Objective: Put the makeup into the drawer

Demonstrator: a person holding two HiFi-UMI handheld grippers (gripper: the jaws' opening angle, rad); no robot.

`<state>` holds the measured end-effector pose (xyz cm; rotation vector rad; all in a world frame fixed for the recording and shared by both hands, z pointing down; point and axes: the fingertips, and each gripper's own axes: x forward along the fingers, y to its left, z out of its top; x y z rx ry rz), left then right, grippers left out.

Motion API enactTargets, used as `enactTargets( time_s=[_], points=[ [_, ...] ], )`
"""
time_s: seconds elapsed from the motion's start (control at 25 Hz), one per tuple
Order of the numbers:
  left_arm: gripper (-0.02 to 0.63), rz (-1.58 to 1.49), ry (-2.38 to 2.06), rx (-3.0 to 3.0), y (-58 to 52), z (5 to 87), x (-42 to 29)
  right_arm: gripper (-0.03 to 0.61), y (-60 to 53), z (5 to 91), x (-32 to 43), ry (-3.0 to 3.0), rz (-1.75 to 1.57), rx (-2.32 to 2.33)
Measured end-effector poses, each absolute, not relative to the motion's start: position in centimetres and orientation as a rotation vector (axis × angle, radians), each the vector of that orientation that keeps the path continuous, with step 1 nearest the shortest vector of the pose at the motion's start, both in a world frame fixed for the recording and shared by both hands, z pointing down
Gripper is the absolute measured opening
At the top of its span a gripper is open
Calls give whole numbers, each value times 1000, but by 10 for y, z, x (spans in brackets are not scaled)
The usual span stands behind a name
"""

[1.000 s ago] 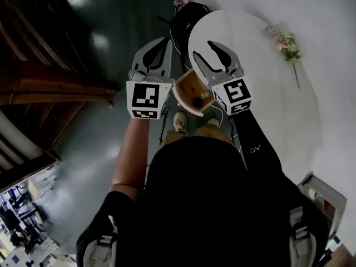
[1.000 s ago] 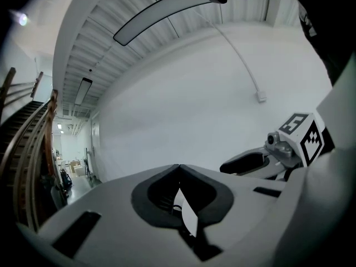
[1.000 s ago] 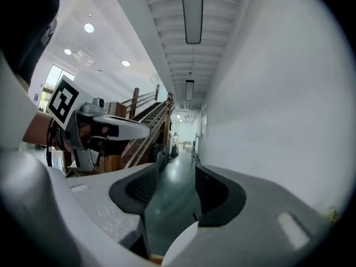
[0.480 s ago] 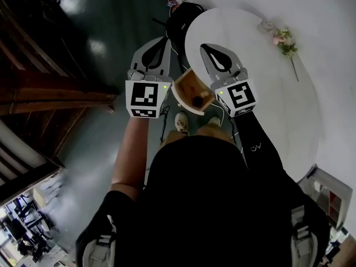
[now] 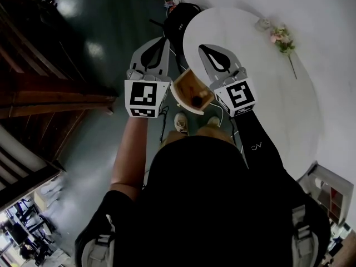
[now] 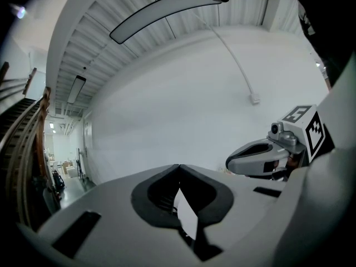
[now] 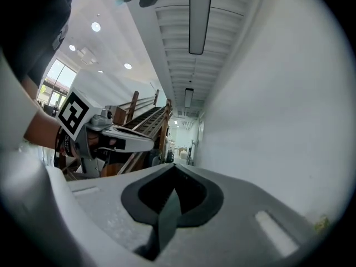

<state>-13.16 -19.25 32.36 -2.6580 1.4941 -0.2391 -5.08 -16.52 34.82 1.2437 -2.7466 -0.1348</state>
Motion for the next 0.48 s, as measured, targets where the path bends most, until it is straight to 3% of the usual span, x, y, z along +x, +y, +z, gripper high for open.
enactTargets(
  time_s=[0.48],
  points=[
    [9,-239,1484,-2663,-196,324,-139,5,-168,341,-55,-2736,-174,1262]
  ],
)
